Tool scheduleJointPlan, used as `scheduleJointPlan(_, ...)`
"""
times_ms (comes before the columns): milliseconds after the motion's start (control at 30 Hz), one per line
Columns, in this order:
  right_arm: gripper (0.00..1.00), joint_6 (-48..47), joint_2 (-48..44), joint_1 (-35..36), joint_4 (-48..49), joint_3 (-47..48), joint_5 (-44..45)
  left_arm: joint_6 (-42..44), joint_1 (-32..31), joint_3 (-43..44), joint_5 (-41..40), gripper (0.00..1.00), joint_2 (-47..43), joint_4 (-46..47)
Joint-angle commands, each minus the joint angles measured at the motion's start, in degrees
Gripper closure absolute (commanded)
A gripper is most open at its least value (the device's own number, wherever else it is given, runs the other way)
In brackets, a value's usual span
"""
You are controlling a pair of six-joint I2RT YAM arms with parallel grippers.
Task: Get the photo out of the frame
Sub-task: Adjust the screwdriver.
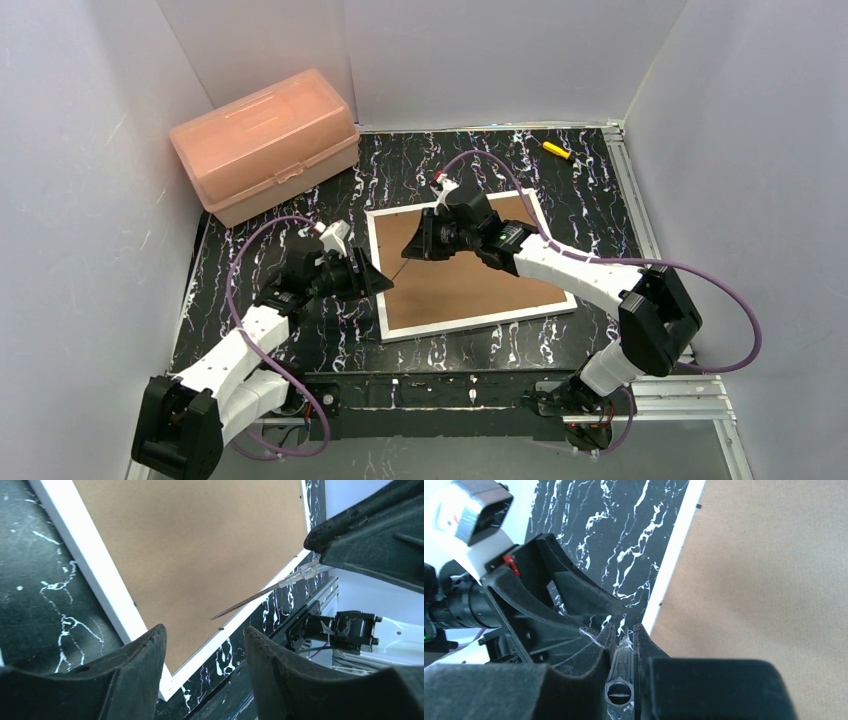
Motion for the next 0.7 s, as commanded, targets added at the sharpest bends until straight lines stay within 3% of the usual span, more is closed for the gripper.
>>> scheduleJointPlan(0,0.99,2.0,-0.5,0.1,6.1,0.3,-2.6,0.5,-2.3,0.1,1.5,0.42,0.9,1.8)
scheduleJointPlan(300,0.99,4.3,1.6,0.0,8.0,0.9,-7.7,1.2,-3.6,2.5,1.5,0.51,4.0,2.0)
scheduleJointPlan(667,0.99,5.6,3.4,0.0,5.5,0.8,-10.5,0.7,-4.2,4.6,-13.1,0.61,3.1,-7.0)
